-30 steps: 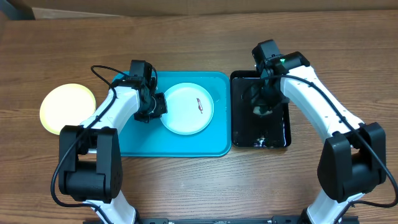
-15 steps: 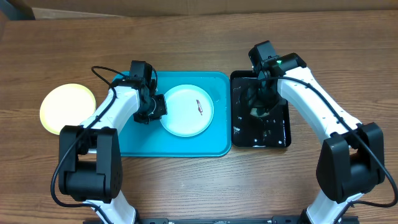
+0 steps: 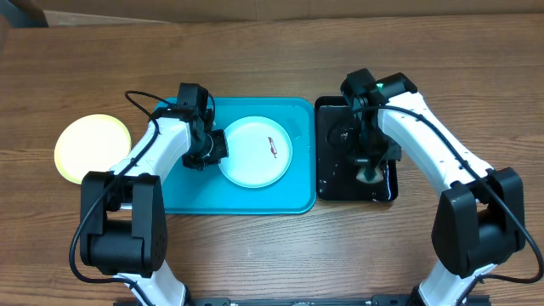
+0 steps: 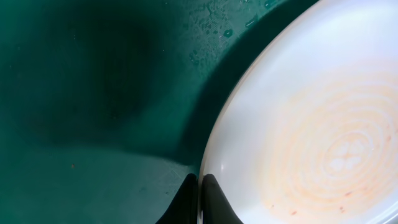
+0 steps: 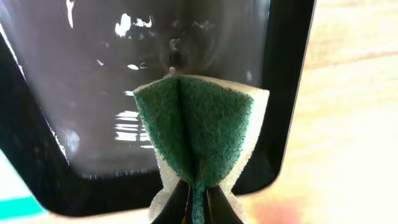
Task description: Clean dirty plates on tray and stack at the side
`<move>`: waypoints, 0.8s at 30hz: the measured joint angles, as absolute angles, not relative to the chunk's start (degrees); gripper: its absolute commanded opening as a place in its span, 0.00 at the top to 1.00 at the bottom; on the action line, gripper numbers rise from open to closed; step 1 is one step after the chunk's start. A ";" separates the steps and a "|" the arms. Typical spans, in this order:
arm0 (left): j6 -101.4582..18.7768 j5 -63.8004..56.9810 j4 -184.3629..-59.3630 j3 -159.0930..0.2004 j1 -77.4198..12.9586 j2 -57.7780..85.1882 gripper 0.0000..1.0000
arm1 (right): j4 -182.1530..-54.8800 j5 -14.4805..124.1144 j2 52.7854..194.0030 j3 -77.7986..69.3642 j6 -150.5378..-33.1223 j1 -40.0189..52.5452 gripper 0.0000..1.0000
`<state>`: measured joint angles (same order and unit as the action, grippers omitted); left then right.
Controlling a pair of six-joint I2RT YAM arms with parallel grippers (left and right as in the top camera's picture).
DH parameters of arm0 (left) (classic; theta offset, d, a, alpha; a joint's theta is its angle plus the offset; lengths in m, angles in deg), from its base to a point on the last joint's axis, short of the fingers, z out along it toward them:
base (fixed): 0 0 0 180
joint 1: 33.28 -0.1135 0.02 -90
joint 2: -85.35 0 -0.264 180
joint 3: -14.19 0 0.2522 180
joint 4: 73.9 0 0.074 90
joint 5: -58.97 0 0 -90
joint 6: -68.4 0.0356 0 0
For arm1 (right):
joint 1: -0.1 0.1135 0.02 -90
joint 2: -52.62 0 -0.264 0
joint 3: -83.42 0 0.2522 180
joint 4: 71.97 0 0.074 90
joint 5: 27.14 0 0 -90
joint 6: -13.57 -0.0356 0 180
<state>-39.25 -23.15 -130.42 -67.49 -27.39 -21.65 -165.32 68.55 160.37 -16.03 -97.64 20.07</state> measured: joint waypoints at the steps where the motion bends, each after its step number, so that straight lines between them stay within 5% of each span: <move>1: -39.25 -23.15 -130.40 -67.51 -27.39 -21.65 0.96 | -165.50 68.16 160.37 -16.03 -97.71 20.04 0.96; 24: -39.25 -23.15 -130.42 -67.51 -27.39 -21.65 0.96 | -157.21 65.67 160.37 -16.01 -97.38 19.96 0.96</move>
